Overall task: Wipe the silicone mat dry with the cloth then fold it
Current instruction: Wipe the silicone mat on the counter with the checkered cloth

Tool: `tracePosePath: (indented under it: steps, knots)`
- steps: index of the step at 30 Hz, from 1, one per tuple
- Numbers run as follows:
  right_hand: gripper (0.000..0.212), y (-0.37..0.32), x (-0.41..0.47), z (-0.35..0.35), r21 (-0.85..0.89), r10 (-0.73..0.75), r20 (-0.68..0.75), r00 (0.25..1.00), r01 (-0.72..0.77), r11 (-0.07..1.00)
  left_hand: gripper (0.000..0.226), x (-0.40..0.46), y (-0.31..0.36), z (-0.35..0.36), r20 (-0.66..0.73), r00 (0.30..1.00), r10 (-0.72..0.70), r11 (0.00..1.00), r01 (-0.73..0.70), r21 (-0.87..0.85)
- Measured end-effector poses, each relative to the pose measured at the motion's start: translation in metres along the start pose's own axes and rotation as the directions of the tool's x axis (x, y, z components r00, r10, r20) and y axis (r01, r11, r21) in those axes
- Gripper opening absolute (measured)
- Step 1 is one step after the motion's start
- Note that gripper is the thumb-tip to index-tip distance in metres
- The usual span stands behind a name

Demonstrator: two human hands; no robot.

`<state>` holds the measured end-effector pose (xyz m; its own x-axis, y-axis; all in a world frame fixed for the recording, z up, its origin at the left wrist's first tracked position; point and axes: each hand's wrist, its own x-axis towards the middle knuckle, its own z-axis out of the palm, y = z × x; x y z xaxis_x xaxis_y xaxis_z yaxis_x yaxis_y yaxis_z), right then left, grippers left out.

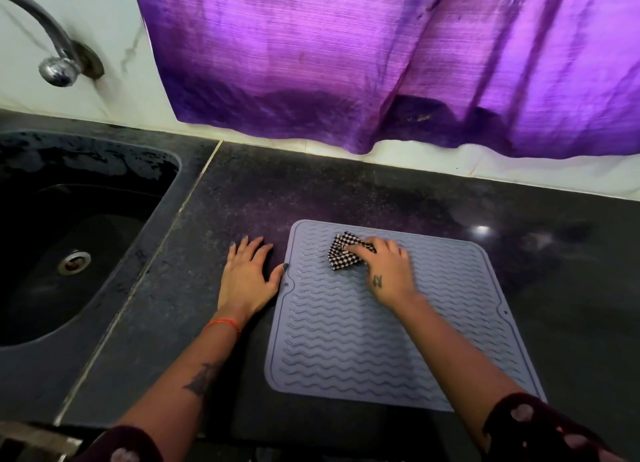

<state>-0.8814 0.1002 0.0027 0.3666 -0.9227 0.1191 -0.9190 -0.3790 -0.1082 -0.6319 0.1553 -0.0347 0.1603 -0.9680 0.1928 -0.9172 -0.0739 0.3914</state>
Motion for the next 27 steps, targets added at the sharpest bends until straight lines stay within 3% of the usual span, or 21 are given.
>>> tracePosePath:
  steps: [3, 7, 11, 14, 16, 17, 19, 21, 22, 24, 27]
  knots:
    - [0.054, 0.005, 0.002, -0.009, -0.125, -0.057, 0.033, 0.998, 0.061, 0.990, 0.080, -0.001, 0.000, -0.001, 0.000, 1.000, 0.000, 1.000, 0.000, -0.001]
    - [0.053, 0.016, -0.003, -0.017, -0.137, 0.027, 0.077, 0.997, -0.017, 0.990, 0.079, 0.000, 0.000, -0.001, -0.008, 1.000, 0.007, 1.000, -0.007, 0.002]
    - [0.053, 0.027, -0.005, -0.023, 0.149, 0.198, -0.154, 0.968, -0.175, 0.973, 0.080, 0.001, -0.001, 0.000, -0.001, 1.000, 0.008, 1.000, -0.008, 0.017]
    - [0.044, 0.031, -0.006, -0.026, 0.391, 0.315, -0.185, 0.931, -0.224, 0.893, 0.079, 0.002, -0.001, 0.001, 0.003, 1.000, 0.008, 1.000, -0.009, 0.021]
    - [0.036, 0.029, -0.006, -0.028, 0.602, 0.441, -0.095, 0.893, -0.301, 0.739, 0.079, 0.002, -0.001, 0.001, -0.003, 1.000, 0.010, 1.000, -0.009, 0.019]
    - [0.030, 0.026, -0.006, -0.031, 0.726, 0.500, -0.010, 0.866, -0.338, 0.600, 0.078, 0.001, -0.001, 0.001, -0.005, 1.000, 0.010, 1.000, -0.010, 0.022]
    - [0.018, 0.021, -0.006, -0.033, 0.909, 0.545, 0.200, 0.814, -0.362, 0.206, 0.078, 0.001, -0.001, 0.001, -0.005, 1.000, 0.012, 1.000, -0.012, 0.028]
    - [0.034, 0.018, -0.008, -0.033, 0.932, 0.522, 0.342, 0.781, -0.354, -0.082, 0.078, 0.001, -0.001, 0.001, -0.005, 1.000, 0.012, 1.000, -0.012, 0.029]
    - [0.046, 0.017, -0.011, -0.032, 0.924, 0.511, 0.374, 0.774, -0.357, -0.135, 0.077, 0.001, -0.001, 0.001, -0.004, 1.000, 0.011, 1.000, -0.011, 0.028]
    - [0.058, 0.014, -0.016, -0.029, 0.907, 0.507, 0.408, 0.759, -0.399, -0.133, 0.077, 0.001, -0.001, 0.001, -0.003, 1.000, 0.009, 0.999, -0.009, 0.030]
    - [0.054, 0.013, -0.019, -0.026, 0.876, 0.470, 0.470, 0.747, -0.461, -0.143, 0.077, 0.001, 0.000, 0.001, -0.003, 1.000, 0.008, 1.000, -0.008, 0.025]
